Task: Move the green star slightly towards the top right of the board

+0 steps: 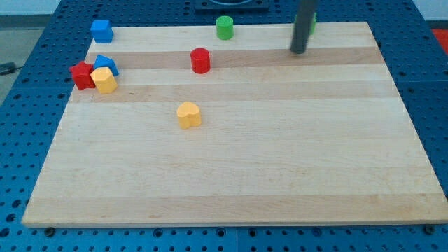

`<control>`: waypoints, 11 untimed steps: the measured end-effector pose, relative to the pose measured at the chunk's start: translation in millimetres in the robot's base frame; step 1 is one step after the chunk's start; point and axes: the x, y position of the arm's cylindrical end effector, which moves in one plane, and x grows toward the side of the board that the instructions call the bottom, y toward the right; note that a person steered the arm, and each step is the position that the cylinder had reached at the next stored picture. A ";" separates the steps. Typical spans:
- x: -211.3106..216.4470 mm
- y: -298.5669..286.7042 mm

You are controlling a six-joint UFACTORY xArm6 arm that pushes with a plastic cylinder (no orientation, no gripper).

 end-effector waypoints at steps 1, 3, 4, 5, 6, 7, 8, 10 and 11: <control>-48.4 -31.3; -85.6 -4.9; -73.7 52.7; -56.6 67.1; -42.4 69.2; -42.4 57.2; -42.4 19.7; -86.2 -13.7; -86.0 1.6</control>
